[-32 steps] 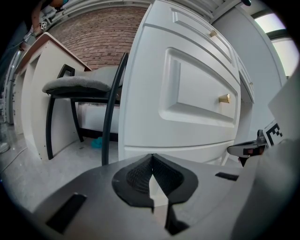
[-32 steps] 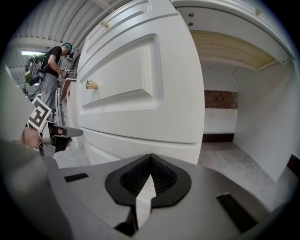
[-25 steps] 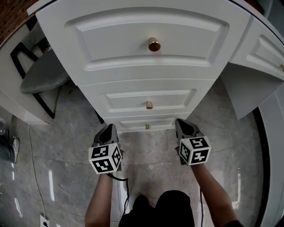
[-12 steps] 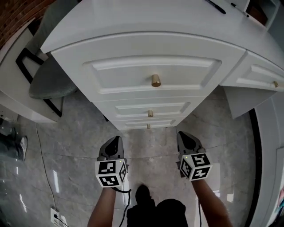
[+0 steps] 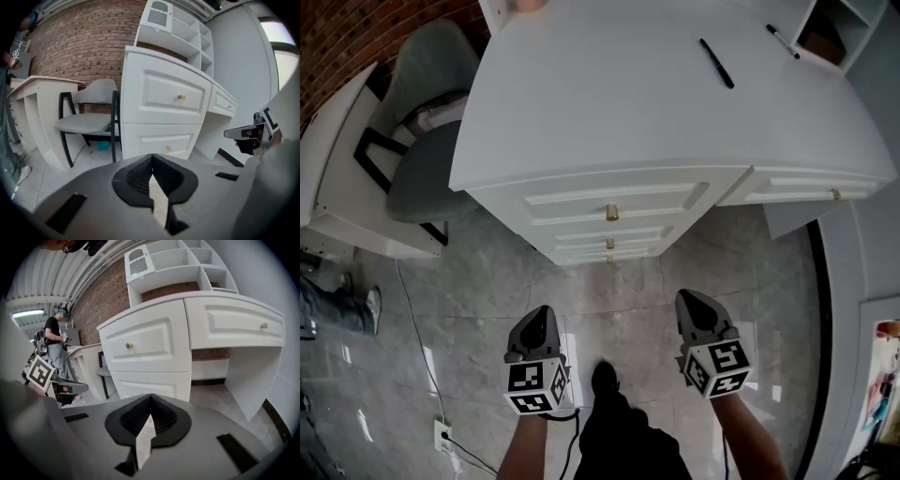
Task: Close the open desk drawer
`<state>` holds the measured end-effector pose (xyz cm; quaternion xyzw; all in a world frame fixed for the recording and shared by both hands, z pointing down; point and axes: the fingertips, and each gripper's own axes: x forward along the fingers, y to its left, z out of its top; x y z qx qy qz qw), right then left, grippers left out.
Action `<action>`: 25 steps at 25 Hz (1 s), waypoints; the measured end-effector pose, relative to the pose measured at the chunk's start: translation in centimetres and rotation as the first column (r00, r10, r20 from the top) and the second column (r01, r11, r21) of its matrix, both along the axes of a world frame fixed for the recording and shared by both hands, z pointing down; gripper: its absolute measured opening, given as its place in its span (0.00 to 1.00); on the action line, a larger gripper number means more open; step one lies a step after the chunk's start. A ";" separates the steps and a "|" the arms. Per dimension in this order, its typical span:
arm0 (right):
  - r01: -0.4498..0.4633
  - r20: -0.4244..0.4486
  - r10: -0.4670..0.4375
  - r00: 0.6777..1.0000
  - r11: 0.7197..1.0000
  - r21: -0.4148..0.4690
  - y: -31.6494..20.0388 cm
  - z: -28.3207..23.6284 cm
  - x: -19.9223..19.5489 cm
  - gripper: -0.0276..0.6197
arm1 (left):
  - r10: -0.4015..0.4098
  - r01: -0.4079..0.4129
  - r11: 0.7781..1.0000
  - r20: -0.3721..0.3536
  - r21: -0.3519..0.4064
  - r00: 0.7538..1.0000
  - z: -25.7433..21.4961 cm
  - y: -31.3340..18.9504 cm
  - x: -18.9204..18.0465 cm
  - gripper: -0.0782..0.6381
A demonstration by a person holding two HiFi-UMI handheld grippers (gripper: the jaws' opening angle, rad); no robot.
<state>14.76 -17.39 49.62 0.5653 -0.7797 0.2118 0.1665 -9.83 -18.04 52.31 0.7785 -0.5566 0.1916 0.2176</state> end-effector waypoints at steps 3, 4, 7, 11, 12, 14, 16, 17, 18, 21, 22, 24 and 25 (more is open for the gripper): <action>0.003 0.014 -0.003 1.000 1.000 0.009 1.2 -5.3 0.1 0.05 | -0.001 0.001 1.000 -0.024 0.025 1.000 -5.5 0.6 0.1 0.12; 0.005 0.022 -0.005 1.000 1.000 0.014 1.7 -7.1 -0.1 0.05 | 0.002 -0.001 0.999 -0.031 0.034 1.000 -7.5 0.9 0.2 0.12; 0.010 0.045 -0.012 0.999 0.999 0.047 2.5 -12.7 -0.3 0.05 | 0.024 -0.022 0.997 -0.030 0.075 0.999 -13.1 1.5 1.0 0.12; -0.001 0.081 -0.007 0.997 0.995 0.096 3.6 -19.6 -0.6 0.05 | 0.064 -0.061 0.992 -0.024 0.110 0.998 -19.5 2.6 2.1 0.12; -0.001 0.084 -0.008 0.996 0.994 0.111 4.0 -21.1 -0.7 0.05 | 0.073 -0.070 0.991 -0.020 0.117 0.997 -20.9 3.0 2.3 0.12; -0.007 0.093 -0.007 0.996 0.990 0.140 4.6 -23.8 -0.8 0.05 | 0.079 -0.076 0.988 -0.018 0.135 0.997 -23.4 3.5 2.5 0.12; -0.018 0.116 0.000 0.993 0.987 0.158 5.1 -26.1 -1.1 0.05 | 0.079 -0.074 0.985 -0.030 0.155 0.996 -25.7 3.7 2.4 0.12; -0.022 0.128 0.000 0.992 0.986 0.166 5.3 -27.1 -1.5 0.05 | 0.081 -0.074 0.984 -0.033 0.164 0.996 -26.9 3.9 2.3 0.12; -0.022 0.137 -0.003 0.990 0.984 0.174 5.6 -28.2 -1.8 0.05 | 0.082 -0.075 0.982 -0.033 0.172 0.996 -28.0 4.1 2.1 0.12; -0.019 0.150 -0.012 0.989 0.979 0.202 6.6 -31.2 -2.4 0.05 | 0.085 -0.077 0.979 -0.032 0.190 0.996 -30.9 5.2 2.0 0.12; -0.023 0.150 -0.010 0.989 0.977 0.213 6.9 -32.1 -2.3 0.05 | 0.089 -0.081 0.978 -0.037 0.194 0.995 -31.7 5.7 2.1 0.12; -0.040 0.159 0.002 0.987 0.971 0.237 7.6 -33.5 -2.2 0.05 | 0.101 -0.091 0.976 -0.041 0.200 0.994 -32.9 6.6 2.1 0.12; -0.052 0.170 0.009 0.985 0.967 0.248 8.0 -34.1 -2.0 0.05 | 0.105 -0.095 0.975 -0.039 0.203 0.994 -33.4 7.0 2.0 0.12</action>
